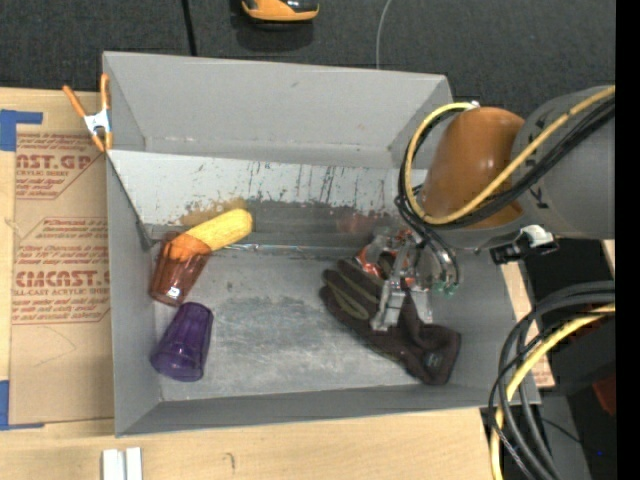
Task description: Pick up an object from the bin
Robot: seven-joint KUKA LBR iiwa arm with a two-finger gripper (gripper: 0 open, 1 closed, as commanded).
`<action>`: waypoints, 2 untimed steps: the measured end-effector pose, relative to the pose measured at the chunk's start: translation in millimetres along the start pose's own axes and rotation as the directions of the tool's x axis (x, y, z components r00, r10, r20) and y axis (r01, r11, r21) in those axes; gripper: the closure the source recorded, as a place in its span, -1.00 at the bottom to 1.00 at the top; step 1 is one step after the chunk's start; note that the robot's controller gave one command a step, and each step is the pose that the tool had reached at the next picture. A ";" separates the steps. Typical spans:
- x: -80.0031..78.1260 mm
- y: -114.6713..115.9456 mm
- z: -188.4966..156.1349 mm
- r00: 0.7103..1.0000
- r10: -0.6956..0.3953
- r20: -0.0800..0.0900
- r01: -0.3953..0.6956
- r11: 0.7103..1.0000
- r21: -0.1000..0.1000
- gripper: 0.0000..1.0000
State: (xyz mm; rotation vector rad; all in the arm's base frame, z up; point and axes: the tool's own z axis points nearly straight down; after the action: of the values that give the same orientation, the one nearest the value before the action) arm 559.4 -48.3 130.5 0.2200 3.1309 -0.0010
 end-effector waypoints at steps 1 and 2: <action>33.0 -2.5 61.4 0.980 0.200 -0.003 -0.200 0.980 -0.001 -1.00; 34.9 -9.4 60.8 0.994 0.106 -0.002 -0.106 0.994 -0.001 1.00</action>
Offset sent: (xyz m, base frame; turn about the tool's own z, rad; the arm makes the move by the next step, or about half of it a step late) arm -0.0359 -0.0054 -0.0605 0.1070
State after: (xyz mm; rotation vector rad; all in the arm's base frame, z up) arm 523.7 -52.8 69.6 0.3868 3.1169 0.0011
